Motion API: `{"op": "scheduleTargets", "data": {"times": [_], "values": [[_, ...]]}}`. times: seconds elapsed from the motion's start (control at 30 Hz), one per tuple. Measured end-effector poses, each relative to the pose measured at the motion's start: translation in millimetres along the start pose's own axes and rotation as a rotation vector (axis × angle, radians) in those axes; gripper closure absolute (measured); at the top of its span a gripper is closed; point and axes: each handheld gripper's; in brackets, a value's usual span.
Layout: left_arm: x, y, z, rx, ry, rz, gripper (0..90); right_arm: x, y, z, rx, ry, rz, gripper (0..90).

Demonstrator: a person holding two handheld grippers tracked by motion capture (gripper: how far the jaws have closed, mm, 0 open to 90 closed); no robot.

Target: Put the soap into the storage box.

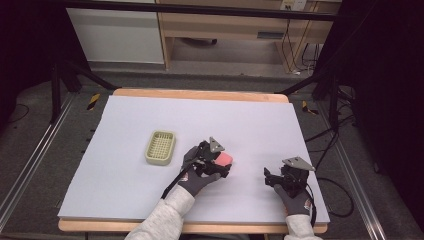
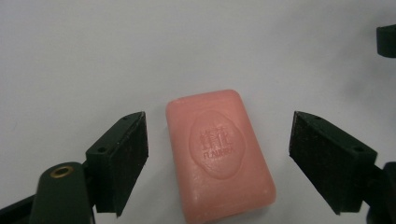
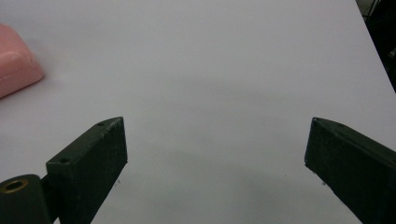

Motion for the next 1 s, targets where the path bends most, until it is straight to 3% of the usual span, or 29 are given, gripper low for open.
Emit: {"op": "scheduleTargets", "data": {"times": [0.47, 1.0], "values": [[16.1, 4.9, -1.5, -0.005, -0.006, 0.041, 21.9, 0.3, 0.0, 0.7, 0.001, 0.001, 0.005, 6.1], [25.0, 9.7, -1.3, -0.014, -0.02, 0.072, 30.7, 0.5, 0.0, 0.9, 0.0, 0.003, 0.006, 6.2]]}}
Point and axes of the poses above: each handheld gripper's, and its own axes: x roughly forward along the jaws, y roughly out of its underside, z roughly to its left, and after that the axes turned 7 degrees about -z, right-handed
